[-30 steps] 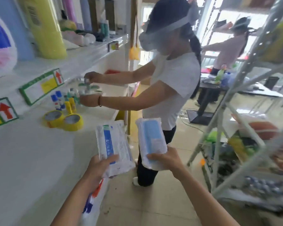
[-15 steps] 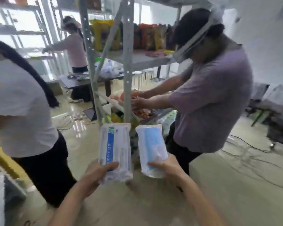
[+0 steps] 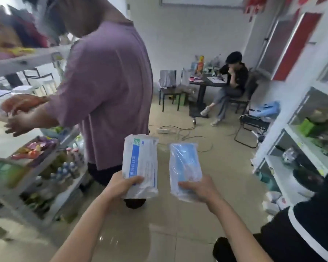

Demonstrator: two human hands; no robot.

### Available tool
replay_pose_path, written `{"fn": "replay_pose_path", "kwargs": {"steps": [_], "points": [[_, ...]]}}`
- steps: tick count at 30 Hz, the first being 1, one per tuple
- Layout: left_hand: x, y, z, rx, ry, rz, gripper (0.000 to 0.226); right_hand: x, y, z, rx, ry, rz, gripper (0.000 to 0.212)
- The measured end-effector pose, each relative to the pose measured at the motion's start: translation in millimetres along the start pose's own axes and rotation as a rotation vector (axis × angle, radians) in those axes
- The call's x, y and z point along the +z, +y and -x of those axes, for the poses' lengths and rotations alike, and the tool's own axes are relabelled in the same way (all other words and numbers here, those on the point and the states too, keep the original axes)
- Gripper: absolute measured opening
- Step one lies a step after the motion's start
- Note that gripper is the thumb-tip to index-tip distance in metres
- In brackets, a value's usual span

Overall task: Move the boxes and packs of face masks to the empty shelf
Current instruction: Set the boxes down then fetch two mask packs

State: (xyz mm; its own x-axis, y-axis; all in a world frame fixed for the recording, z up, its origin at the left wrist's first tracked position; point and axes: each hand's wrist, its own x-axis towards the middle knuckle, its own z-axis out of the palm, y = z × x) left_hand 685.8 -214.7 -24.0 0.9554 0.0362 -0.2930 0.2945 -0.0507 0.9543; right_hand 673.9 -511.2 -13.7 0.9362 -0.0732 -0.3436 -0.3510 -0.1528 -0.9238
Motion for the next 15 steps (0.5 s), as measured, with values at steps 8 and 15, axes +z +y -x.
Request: {"fn": "replay_pose_path", "kwargs": {"steps": [8, 15], "points": [[103.1, 31.7, -105.3, -0.022, -0.276, 0.018, 0.050, -82.5, -2.5, -62.1, 0.025, 0.198, -0.072, 0.039], [181.3, 61.2, -198.8, -0.058, -0.432, 0.006, 0.053, -134.7, -24.4, -121.9, 0.017, 0.354, -0.200, 0.030]]}}
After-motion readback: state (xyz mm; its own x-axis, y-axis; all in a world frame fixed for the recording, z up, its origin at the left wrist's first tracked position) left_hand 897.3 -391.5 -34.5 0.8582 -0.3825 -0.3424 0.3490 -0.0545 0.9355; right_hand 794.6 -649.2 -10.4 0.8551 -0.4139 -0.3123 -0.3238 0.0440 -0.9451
